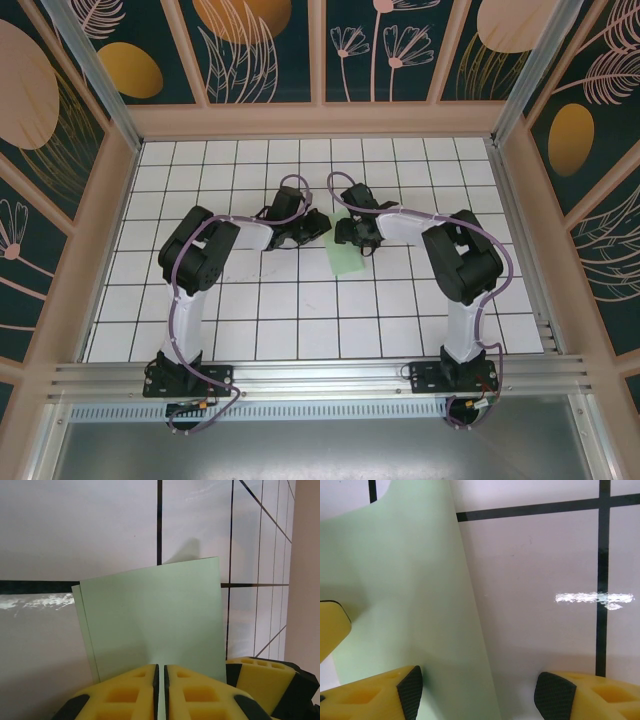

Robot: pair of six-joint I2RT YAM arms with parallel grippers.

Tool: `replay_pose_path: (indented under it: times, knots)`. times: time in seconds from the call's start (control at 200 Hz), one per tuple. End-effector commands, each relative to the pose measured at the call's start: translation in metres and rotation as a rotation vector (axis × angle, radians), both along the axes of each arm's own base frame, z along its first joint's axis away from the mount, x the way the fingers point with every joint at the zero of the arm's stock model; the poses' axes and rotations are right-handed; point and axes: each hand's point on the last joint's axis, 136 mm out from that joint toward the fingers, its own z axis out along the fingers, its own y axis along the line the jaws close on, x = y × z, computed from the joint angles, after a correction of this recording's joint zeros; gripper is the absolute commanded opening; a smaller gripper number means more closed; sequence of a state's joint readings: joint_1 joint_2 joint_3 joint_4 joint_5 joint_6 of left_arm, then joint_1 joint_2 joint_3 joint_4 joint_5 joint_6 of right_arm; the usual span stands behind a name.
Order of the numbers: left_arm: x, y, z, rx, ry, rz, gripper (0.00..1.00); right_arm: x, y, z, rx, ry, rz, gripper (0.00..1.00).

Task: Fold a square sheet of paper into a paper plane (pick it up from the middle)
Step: Hold the square sheet of paper at the center of the table.

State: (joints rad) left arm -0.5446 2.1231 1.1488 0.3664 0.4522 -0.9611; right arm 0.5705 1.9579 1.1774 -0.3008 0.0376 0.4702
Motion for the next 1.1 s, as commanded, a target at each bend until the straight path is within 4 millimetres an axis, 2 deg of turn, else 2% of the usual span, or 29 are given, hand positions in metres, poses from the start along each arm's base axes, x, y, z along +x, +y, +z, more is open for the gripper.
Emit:
replay_pose_path:
  times: [0.0, 0.15, 0.26, 0.455, 0.475, 0.53, 0.696, 0.826, 0.961, 1.091]
  knots:
    - [-0.006, 0.004, -0.023, 0.074, 0.049, -0.008, 0.16, -0.057, -0.023, -0.120, -0.074, 0.258, 0.043, 0.69]
    - [-0.012, 0.014, -0.042, 0.157, 0.108, 0.002, 0.14, -0.052, -0.016, -0.111, -0.049, 0.244, 0.055, 0.69]
    - [-0.020, 0.024, -0.059, 0.229, 0.156, 0.007, 0.13, -0.041, -0.007, -0.091, -0.004, 0.205, 0.061, 0.69]
    - [-0.034, 0.043, -0.089, 0.349, 0.229, 0.021, 0.12, -0.017, 0.016, -0.025, 0.126, 0.086, 0.078, 0.70]
    - [-0.036, 0.045, -0.091, 0.358, 0.236, 0.022, 0.12, -0.010, 0.007, -0.018, 0.139, 0.071, 0.051, 0.70]
    - [-0.039, 0.049, -0.097, 0.380, 0.247, 0.025, 0.12, -0.001, 0.006, 0.003, 0.171, 0.027, 0.040, 0.70]
    - [-0.044, 0.056, -0.106, 0.421, 0.259, 0.037, 0.11, 0.008, 0.005, 0.051, 0.274, -0.066, 0.047, 0.68]
    - [-0.046, 0.058, -0.111, 0.429, 0.265, 0.038, 0.10, 0.005, 0.023, 0.067, 0.385, -0.064, 0.113, 0.60]
    - [-0.046, 0.059, -0.112, 0.438, 0.267, 0.044, 0.10, 0.011, 0.028, 0.071, 0.419, -0.072, 0.113, 0.43]
    - [-0.046, 0.060, -0.113, 0.443, 0.267, 0.044, 0.10, 0.014, 0.033, 0.074, 0.440, -0.078, 0.126, 0.35]
